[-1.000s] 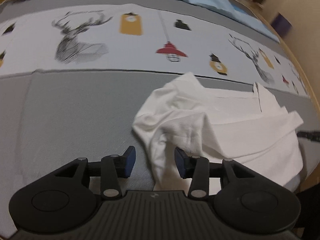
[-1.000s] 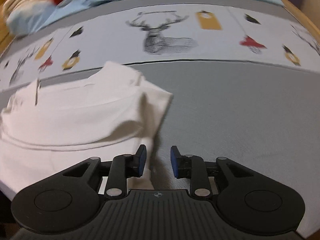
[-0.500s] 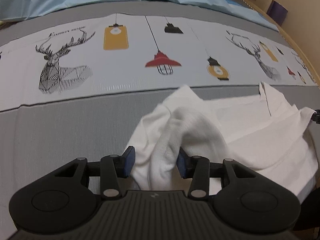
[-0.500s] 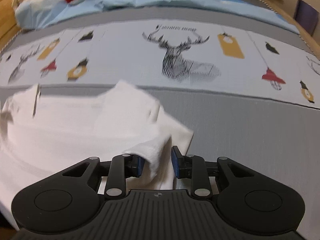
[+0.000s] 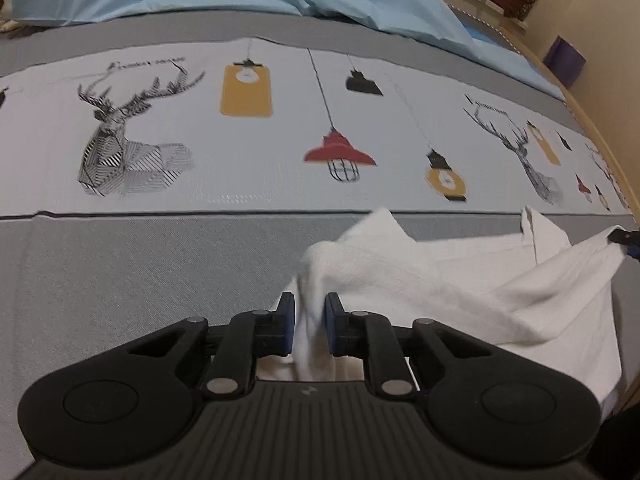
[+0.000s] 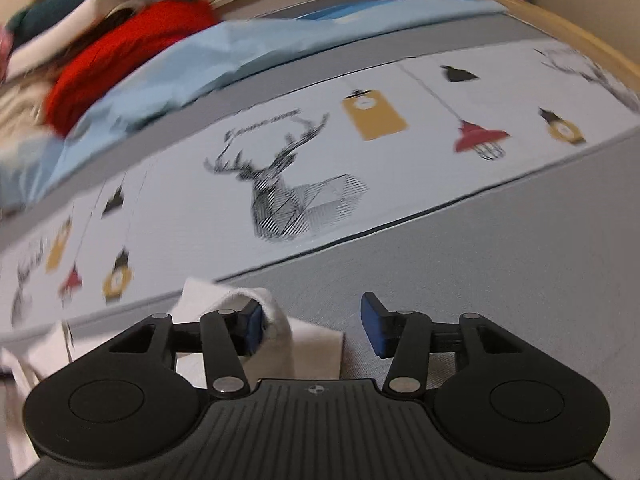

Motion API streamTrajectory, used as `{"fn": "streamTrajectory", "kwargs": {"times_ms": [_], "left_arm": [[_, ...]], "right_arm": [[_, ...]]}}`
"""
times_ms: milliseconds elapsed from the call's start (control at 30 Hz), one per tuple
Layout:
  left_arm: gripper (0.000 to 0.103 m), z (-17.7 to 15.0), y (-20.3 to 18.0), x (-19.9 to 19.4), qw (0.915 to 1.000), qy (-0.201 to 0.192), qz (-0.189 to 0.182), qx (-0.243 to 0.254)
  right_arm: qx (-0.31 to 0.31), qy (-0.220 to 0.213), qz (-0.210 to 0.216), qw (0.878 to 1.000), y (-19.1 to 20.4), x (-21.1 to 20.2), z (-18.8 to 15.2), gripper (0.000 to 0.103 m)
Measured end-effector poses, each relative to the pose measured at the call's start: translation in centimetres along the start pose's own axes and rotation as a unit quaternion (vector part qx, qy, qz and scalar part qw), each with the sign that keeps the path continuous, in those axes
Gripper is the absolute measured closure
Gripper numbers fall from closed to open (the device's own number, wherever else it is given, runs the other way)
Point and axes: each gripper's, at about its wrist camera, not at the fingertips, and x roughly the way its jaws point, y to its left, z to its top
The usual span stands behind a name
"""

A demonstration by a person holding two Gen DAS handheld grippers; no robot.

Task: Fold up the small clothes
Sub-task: 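Lower the folded hem onto the shirt and open both grippers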

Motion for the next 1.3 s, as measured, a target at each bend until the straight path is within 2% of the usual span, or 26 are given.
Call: {"fn": "streamTrajectory", "kwargs": {"times_ms": [100,167,267,300,367,467,500,533,567,633,700,767,833,867,967,1033,1067,1167,1233,1300], "left_arm": [[0.086,0.4,0.6,-0.2,0.9996,-0.008,-0.007,-0.026],[0.085,0.5,0.6,-0.1,0.9993,-0.006,-0.016,-0.032],[0.075,0.5,-0.2,0.5,0.9996,0.003,-0.025,-0.013],[0.067,0.5,-0.6,0.7,0.9997,0.005,-0.022,-0.004],[0.064,0.5,-1.2,1.2,0.9998,0.006,-0.018,0.011],[0.064,0.5,-1.5,1.9,0.9997,0.004,-0.01,0.02],[0.072,0.6,-1.5,2.1,0.9997,0.004,-0.01,0.024],[0.09,0.6,-1.5,2.2,0.9996,0.003,-0.013,0.026],[0.092,0.7,-1.5,2.1,0.9995,0.002,-0.017,0.028],[0.094,0.9,-1.4,1.4,0.9992,-0.017,-0.017,0.031],[0.094,1.2,-1.0,0.2,0.9984,-0.054,-0.007,0.014],[0.095,1.6,0.0,-0.6,0.9967,-0.078,-0.003,-0.02],[0.094,1.8,1.1,-0.8,0.9955,-0.08,0.014,-0.048],[0.093,1.8,1.7,-0.5,0.9953,-0.068,0.012,-0.068],[0.089,1.5,2.3,0.7,0.9944,-0.025,-0.03,-0.098],[0.074,1.5,1.5,1.1,0.9959,-0.018,-0.032,-0.082],[0.071,1.4,1.3,1.2,0.9965,-0.018,-0.032,-0.076],[0.068,1.3,0.7,1.8,0.9971,-0.015,-0.029,-0.069],[0.068,1.4,1.0,1.6,0.9964,-0.02,-0.027,-0.078],[0.068,1.9,1.4,0.9,0.9942,-0.041,-0.021,-0.097]], "right_arm": [[0.035,-0.017,0.007,0.999,-0.8,-0.7,0.4,0.052],[0.07,-0.008,0.023,0.997,-1.7,-0.6,0.4,0.05],[0.112,0.008,0.039,0.993,-2.9,-0.3,0.4,0.05],[0.116,0.008,0.042,0.992,-3.0,-0.3,0.4,0.05],[0.113,0.009,0.045,0.993,-3.0,-0.4,0.5,0.048],[0.135,0.022,0.07,0.988,-3.7,-0.2,0.6,0.03],[0.158,0.029,0.088,0.983,-4.2,0.0,0.6,0.02],[0.182,0.038,0.102,0.977,-4.8,0.2,0.5,0.016],[0.197,0.043,0.105,0.974,-5.1,0.3,0.4,0.016],[0.189,0.041,0.077,0.978,-5.2,0.2,0.5,0.016],[0.181,0.002,0.052,0.982,-5.2,-0.8,0.8,0.017],[0.172,-0.02,0.057,0.983,-5.0,-1.3,1.0,0.018],[0.144,-0.002,0.058,0.988,-4.3,-0.7,0.8,0.023],[0.126,0.014,0.057,0.99,-3.7,-0.1,0.6,0.026],[0.045,0.057,0.045,0.996,-1.2,1.7,-0.2,0.04],[0.003,0.079,0.031,0.996,-0.1,2.9,-0.8,0.052],[-0.005,0.085,0.026,0.996,0.2,3.4,-1.0,0.054],[-0.014,0.087,0.024,0.996,0.8,4.1,-1.2,0.074],[-0.014,0.078,0.022,0.997,1.0,4.1,-1.0,0.091],[-0.016,0.06,0.024,0.998,1.3,3.5,-0.8,0.097]]}}
